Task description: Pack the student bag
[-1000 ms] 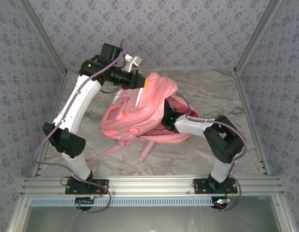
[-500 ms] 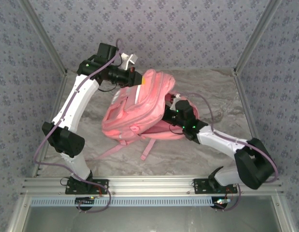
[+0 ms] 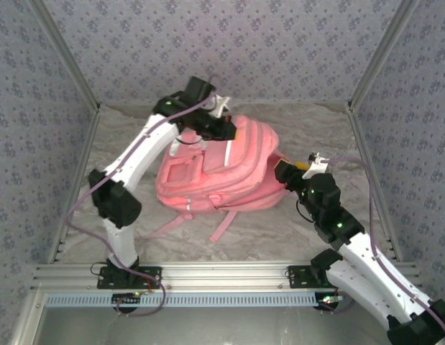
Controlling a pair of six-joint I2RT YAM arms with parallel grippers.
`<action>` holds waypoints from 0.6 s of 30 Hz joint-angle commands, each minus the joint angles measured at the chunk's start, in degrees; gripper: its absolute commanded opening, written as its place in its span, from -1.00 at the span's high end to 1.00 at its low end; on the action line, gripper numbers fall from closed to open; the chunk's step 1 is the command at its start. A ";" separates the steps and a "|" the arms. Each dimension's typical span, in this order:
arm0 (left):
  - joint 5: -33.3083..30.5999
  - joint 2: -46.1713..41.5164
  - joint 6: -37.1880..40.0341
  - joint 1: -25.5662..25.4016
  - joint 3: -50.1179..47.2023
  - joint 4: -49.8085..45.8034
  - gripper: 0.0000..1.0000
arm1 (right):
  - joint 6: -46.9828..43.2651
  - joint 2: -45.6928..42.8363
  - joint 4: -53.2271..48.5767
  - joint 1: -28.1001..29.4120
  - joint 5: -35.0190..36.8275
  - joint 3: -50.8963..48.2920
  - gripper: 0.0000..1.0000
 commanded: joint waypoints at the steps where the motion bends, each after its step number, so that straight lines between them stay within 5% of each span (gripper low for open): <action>1: -5.63 5.47 -0.11 -1.23 4.43 -0.98 1.00 | -10.89 0.66 -3.61 0.05 -6.75 -0.11 -0.32; 9: -8.46 10.67 -0.02 -3.91 6.79 -4.14 0.47 | -20.22 0.66 -0.87 6.81 -15.59 -1.01 -0.22; 15: -12.53 0.30 -1.38 -1.20 2.10 -3.92 0.25 | -27.72 3.15 -4.32 17.80 -12.66 -0.99 -0.07; 18: -12.96 -8.88 -5.39 1.67 -8.98 1.59 0.21 | -29.70 4.43 -2.05 24.15 -12.63 -3.53 0.08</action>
